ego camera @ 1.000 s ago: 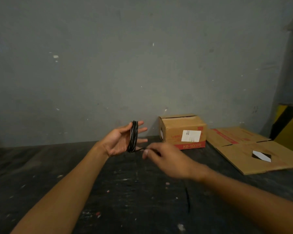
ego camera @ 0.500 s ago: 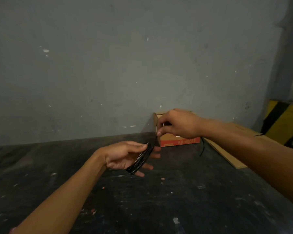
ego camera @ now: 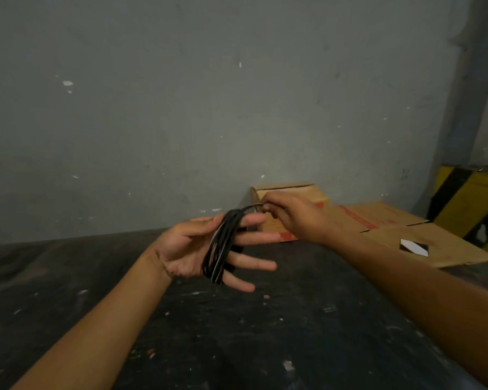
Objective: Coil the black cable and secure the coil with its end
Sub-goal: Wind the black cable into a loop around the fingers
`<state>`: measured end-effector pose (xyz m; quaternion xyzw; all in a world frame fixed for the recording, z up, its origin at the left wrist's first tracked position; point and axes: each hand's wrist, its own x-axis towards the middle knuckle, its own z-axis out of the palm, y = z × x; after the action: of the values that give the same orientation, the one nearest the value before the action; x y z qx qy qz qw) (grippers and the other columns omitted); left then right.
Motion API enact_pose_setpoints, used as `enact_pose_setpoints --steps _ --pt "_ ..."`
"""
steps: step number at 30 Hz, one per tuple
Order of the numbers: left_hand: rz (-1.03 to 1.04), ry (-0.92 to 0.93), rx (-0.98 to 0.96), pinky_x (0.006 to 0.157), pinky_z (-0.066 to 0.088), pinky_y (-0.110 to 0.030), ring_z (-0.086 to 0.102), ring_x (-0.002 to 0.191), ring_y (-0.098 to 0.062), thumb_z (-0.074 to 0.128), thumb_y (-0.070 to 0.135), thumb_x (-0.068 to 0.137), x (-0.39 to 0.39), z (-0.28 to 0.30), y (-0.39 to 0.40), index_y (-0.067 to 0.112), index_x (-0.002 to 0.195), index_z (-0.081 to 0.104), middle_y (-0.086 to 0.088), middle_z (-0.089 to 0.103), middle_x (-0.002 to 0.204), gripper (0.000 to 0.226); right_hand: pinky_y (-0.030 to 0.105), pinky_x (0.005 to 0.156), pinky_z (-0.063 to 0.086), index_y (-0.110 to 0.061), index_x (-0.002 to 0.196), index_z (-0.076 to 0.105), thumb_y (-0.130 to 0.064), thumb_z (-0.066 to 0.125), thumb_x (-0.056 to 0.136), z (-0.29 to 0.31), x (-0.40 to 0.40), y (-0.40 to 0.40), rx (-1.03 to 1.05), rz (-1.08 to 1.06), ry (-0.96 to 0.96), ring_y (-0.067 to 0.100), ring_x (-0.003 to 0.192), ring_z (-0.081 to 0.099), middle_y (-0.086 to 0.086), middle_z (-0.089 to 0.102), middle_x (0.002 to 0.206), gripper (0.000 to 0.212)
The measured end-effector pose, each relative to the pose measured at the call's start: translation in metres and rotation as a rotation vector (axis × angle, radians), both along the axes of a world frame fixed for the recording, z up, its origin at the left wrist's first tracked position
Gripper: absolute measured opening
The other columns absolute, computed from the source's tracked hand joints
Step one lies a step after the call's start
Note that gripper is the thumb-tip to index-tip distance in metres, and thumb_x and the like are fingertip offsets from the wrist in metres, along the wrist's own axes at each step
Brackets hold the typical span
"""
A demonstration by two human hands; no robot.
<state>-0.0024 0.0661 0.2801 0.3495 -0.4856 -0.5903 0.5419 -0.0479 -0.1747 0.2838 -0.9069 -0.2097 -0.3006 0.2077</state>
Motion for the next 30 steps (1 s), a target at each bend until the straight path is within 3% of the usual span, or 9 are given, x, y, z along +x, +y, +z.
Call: enact_pose_setpoints --steps 3,5,7,10,15,20,25,28,30 --pt "0.047 0.063 -0.103 0.108 0.012 -0.069 0.019 0.141 -0.05 0.037 0.03 0.102 -0.003 0.011 -0.003 0.013 0.151 0.026 -0.015 0.023 0.159 0.053 0.039 0.083 0.052 -0.017 0.115 0.06 -0.009 0.051 0.096 -0.034 0.006 0.013 0.075 0.032 0.071 0.011 0.1 0.064 -0.003 0.068 0.104 0.023" --pt "0.086 0.108 -0.142 0.107 0.011 -0.07 0.016 0.141 -0.052 0.037 0.03 0.102 -0.002 0.018 -0.003 0.013 0.15 0.027 -0.016 0.021 0.159 0.053 0.049 0.089 0.051 -0.008 0.118 0.061 -0.005 0.051 0.093 -0.054 0.008 0.026 0.136 0.02 0.079 0.027 0.104 0.064 0.013 0.067 0.111 0.027" --pt "0.125 0.13 -0.169 0.106 0.009 -0.07 0.009 0.139 -0.052 0.037 0.03 0.101 0.0 0.023 -0.003 0.013 0.15 0.028 -0.016 0.016 0.159 0.053 0.045 0.084 0.053 -0.011 0.116 0.06 -0.009 0.047 0.095 -0.066 0.004 0.043 0.217 0.089 0.098 0.022 0.097 0.065 0.01 0.067 0.105 0.025" --pt "0.179 0.171 -0.217 0.106 0.007 -0.07 0.006 0.138 -0.052 0.036 0.031 0.102 0.004 0.029 -0.004 0.013 0.15 0.027 -0.016 0.019 0.158 0.052 0.027 0.07 0.053 -0.02 0.106 0.058 -0.015 0.041 0.101 -0.073 -0.005 0.07 0.378 0.144 0.2 0.007 0.077 0.062 -0.001 0.065 0.087 0.019" --pt "0.426 0.162 -0.26 0.106 0.022 -0.07 0.026 0.136 -0.052 0.032 0.037 0.099 0.019 0.029 -0.007 0.015 0.147 0.034 -0.015 0.03 0.154 0.053 0.027 0.064 0.051 -0.008 0.106 0.057 -0.02 0.033 0.104 -0.066 -0.023 0.102 0.862 0.339 0.641 0.017 0.066 0.058 0.003 0.058 0.07 0.027" --pt "0.643 0.145 -0.257 0.103 0.034 -0.067 0.041 0.132 -0.048 0.038 0.039 0.096 0.033 0.021 -0.007 0.02 0.143 0.044 -0.011 0.043 0.15 0.051 0.025 0.055 0.031 -0.01 0.105 0.05 -0.018 0.036 0.103 -0.06 -0.031 0.111 1.149 0.369 0.753 0.009 0.051 0.034 -0.004 0.038 0.059 0.016" --pt "0.842 0.083 -0.202 0.102 0.04 -0.061 0.05 0.128 -0.039 0.032 0.039 0.098 0.035 0.01 -0.014 0.026 0.139 0.048 -0.002 0.047 0.148 0.045 0.024 0.052 0.037 -0.018 0.107 0.054 -0.027 0.046 0.099 -0.053 -0.028 0.108 0.917 0.076 0.707 0.008 0.055 0.043 -0.005 0.048 0.067 0.014" --pt "0.992 -0.124 -0.179 0.111 0.029 -0.056 0.042 0.135 -0.031 0.028 0.036 0.101 0.029 0.004 -0.024 0.031 0.133 0.048 0.004 0.044 0.148 0.039 0.03 0.052 0.045 -0.016 0.102 0.057 -0.025 0.041 0.101 -0.05 -0.025 0.104 0.602 -0.068 0.56 0.008 0.053 0.051 -0.004 0.053 0.068 0.019" --pt "1.048 -0.27 -0.193 0.116 0.024 -0.048 0.035 0.139 -0.025 0.029 0.03 0.102 0.024 -0.003 -0.031 0.033 0.132 0.046 0.006 0.042 0.148 0.035 0.038 0.059 0.052 -0.013 0.104 0.061 -0.023 0.038 0.102 -0.046 -0.022 0.096 0.448 -0.142 0.497 0.011 0.055 0.054 -0.004 0.055 0.068 0.025"
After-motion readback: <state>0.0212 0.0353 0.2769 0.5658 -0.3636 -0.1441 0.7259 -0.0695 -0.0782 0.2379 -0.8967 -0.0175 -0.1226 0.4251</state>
